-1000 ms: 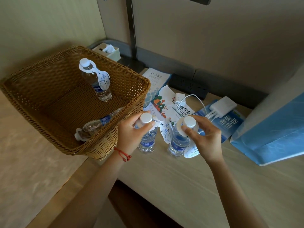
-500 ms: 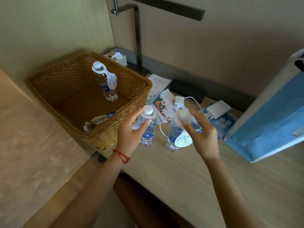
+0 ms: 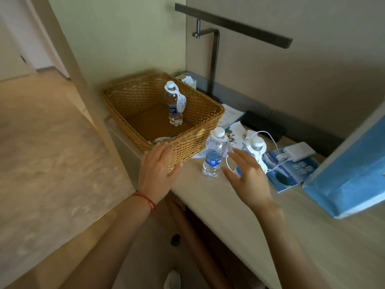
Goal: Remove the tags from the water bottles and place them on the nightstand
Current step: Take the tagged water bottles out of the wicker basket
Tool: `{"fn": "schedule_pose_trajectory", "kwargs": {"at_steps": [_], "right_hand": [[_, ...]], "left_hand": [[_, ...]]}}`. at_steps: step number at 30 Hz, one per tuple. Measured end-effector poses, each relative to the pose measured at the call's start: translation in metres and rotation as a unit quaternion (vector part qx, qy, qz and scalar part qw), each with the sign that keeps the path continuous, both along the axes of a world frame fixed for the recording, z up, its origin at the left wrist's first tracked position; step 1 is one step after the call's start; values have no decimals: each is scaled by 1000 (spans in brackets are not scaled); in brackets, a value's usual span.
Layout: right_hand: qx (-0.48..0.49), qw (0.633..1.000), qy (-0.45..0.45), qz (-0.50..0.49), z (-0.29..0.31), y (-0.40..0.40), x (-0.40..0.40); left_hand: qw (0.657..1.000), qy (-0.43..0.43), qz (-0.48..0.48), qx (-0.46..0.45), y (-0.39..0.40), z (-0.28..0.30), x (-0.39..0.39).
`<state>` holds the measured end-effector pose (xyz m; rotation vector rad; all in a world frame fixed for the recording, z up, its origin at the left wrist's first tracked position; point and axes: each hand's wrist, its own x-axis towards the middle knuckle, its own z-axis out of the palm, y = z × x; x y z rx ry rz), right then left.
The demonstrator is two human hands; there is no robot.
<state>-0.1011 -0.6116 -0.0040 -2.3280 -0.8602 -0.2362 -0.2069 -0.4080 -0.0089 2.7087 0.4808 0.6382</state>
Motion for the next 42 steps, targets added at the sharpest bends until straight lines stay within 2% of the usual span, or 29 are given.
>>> {"fn": "schedule_pose_trajectory", "kwargs": {"at_steps": [7, 14, 26, 34, 42], "right_hand": [[17, 998, -24, 59, 15, 55, -11], [66, 996, -14, 51, 22, 120, 4], [86, 996, 18, -30, 17, 230, 36], [69, 996, 39, -50, 2, 256, 73], [84, 993, 59, -50, -5, 262, 128]], "left_hand": [[998, -9, 68, -6, 53, 5, -27], [998, -39, 36, -32, 123, 15, -19], [998, -21, -43, -38, 252, 19, 50], [993, -20, -75, -94, 283, 11, 105], [991, -23, -86, -96, 286, 6, 171]]}}
